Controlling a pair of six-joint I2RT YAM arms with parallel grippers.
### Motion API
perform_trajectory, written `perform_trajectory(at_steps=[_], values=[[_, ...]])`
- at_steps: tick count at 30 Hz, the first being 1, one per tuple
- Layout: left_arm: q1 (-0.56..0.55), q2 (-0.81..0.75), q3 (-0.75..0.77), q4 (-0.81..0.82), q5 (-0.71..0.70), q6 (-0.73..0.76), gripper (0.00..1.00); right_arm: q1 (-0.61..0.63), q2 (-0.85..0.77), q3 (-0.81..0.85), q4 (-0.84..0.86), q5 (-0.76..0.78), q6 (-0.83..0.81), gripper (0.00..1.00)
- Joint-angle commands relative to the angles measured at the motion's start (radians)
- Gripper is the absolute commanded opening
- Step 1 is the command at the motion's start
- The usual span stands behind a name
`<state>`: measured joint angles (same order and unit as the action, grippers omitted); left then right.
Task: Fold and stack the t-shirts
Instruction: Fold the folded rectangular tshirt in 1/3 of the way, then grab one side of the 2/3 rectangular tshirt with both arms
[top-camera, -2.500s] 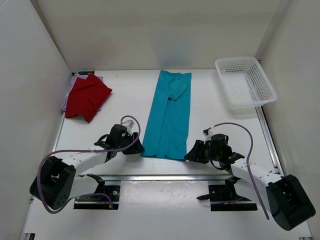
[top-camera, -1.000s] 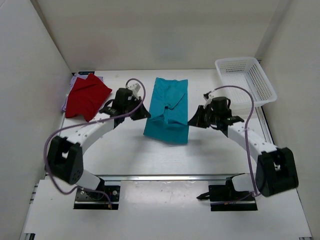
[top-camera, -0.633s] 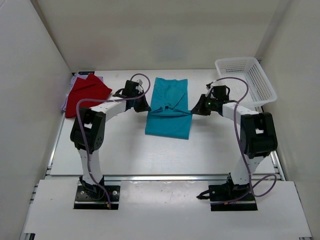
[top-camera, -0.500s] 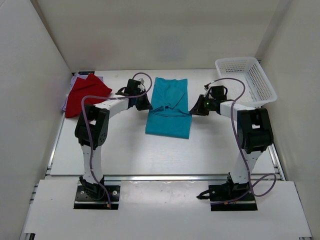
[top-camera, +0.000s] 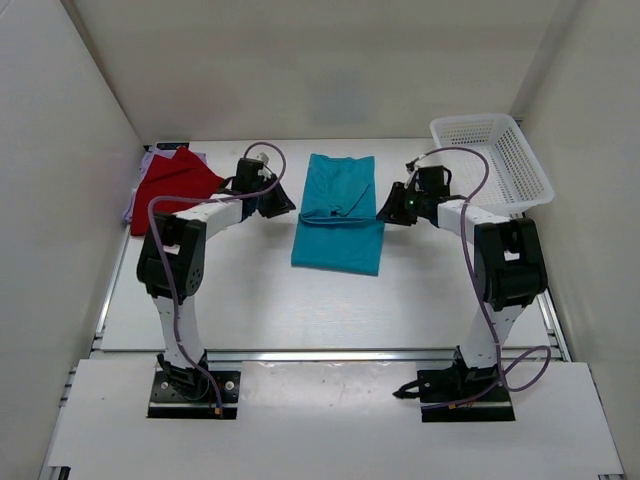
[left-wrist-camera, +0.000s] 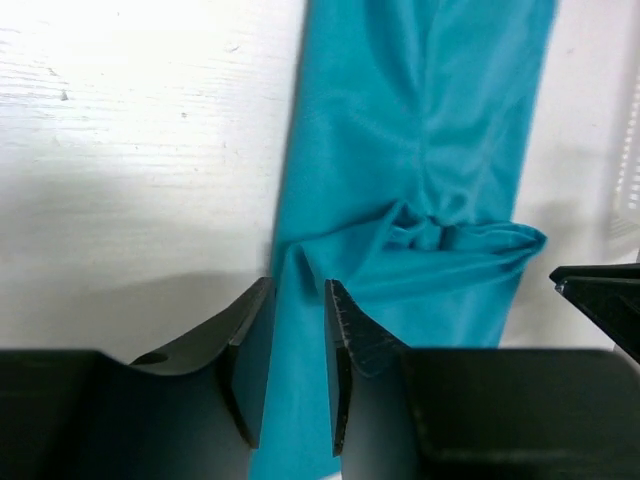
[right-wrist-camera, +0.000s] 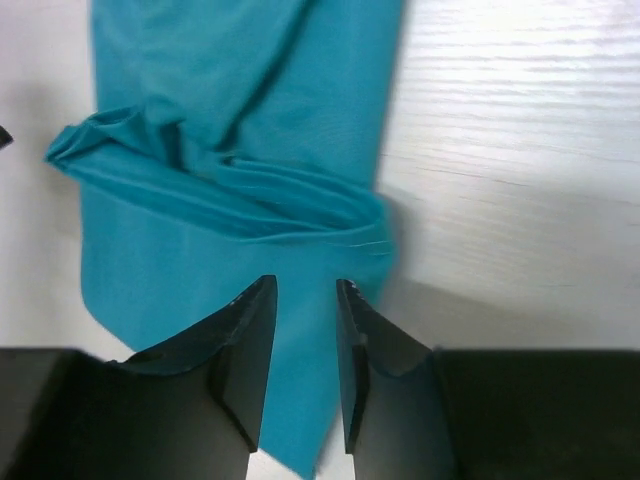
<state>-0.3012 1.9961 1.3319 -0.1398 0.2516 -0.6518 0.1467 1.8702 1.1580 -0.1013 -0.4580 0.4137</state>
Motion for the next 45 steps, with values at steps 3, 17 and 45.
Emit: perform_trajectory(at_steps=[3,17,45], values=[[-0.062,-0.232,-0.165,0.158,-0.02,-0.014,0.34,0.132,-0.137,0.008,0.034,0.154,-0.065,0.0],[-0.179,-0.206,-0.546,0.388,0.012,-0.094,0.26,0.324,0.119,0.164,0.035,0.085,-0.07,0.0],[-0.118,-0.495,-0.873,0.443,0.091,-0.095,0.56,0.165,-0.445,-0.575,0.339,0.044,0.161,0.38]])
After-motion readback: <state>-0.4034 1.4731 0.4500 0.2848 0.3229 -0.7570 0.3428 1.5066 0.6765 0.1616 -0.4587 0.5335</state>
